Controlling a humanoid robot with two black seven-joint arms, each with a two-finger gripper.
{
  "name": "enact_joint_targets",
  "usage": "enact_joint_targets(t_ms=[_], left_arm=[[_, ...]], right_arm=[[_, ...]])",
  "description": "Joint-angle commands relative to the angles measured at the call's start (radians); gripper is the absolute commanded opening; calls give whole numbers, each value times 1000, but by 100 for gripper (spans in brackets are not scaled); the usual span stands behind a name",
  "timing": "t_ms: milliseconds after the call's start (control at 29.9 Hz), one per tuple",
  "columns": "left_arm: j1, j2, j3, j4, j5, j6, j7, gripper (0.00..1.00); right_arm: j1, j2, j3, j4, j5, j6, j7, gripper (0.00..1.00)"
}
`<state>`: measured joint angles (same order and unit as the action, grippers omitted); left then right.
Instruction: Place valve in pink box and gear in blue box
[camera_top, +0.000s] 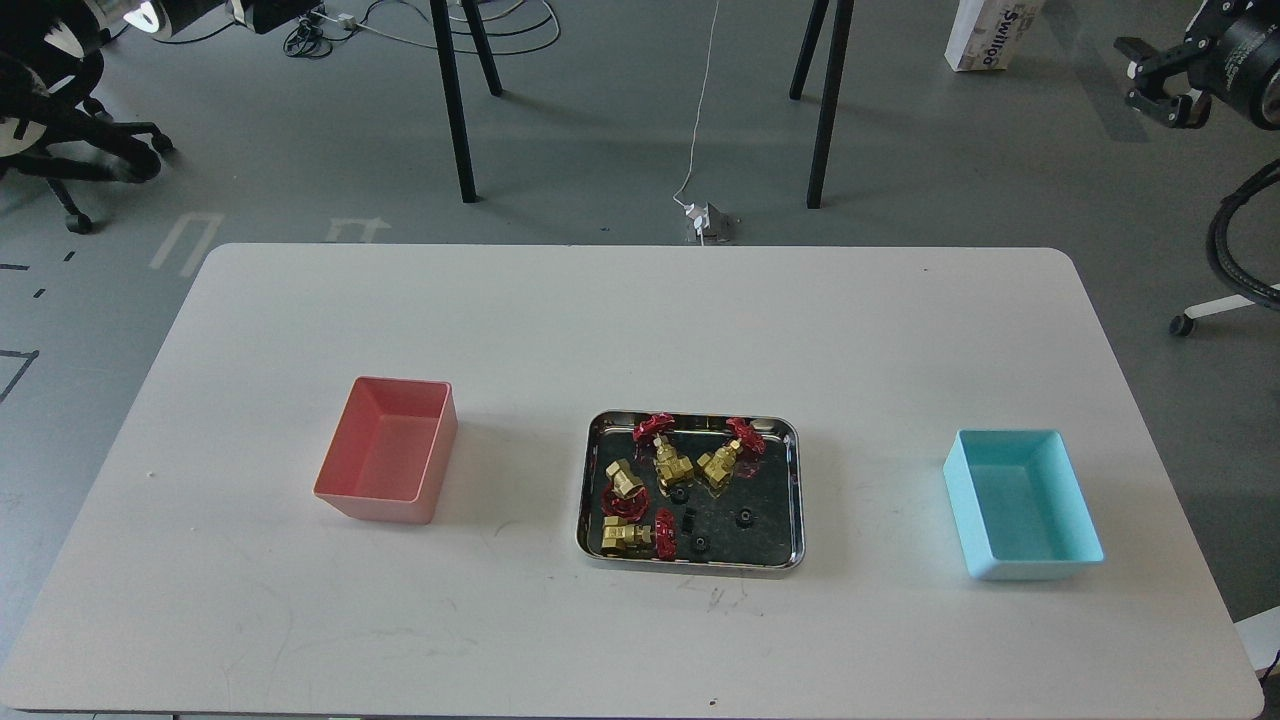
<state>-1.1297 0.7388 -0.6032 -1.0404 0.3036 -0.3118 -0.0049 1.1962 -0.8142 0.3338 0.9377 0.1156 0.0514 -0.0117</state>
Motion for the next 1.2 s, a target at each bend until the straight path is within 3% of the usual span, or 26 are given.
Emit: enact_joint_targets(t_ms=[0,33,201,234,334,401,535,669,802,936,1036,1170], left_arm=[[1,-2,-3,0,9,7,-50,100],[4,-4,0,0,20,7,-82,100],[8,17,-21,32,28,-19,-386,100],[11,19,-21,61,14,-38,-417,100],[11,1,-20,141,15,-122,-432,100],[14,-9,-13,142,37,-112,-484,100],[19,-10,19,117,184,-102,-484,100],[24,16,111,-31,400,-57,-484,100],[56,42,146,-193,723,87,-484,98],[120,7,197,-302,1076,285,-438,95],[191,-38,238,-322,1347,452,-420,94],[272,-81,293,-314,1795,632,-351,94]], right_arm=[[8,1,-1,3,-1,-2,-4,100],[9,1,-1,3,-1,-2,-4,100],[8,6,-1,3,-1,-4,-2,100],[6,6,-1,3,-1,-2,-1,100],[6,4,-1,3,-1,-4,10,100],[6,3,-1,1,-4,-2,16,100],[16,-5,10,4,-69,-2,35,100],[37,-8,11,6,-123,5,35,100],[48,-2,11,6,-123,19,21,100],[52,4,10,7,-132,19,19,100],[68,6,10,6,-132,19,19,99],[95,1,4,7,-134,19,19,99]])
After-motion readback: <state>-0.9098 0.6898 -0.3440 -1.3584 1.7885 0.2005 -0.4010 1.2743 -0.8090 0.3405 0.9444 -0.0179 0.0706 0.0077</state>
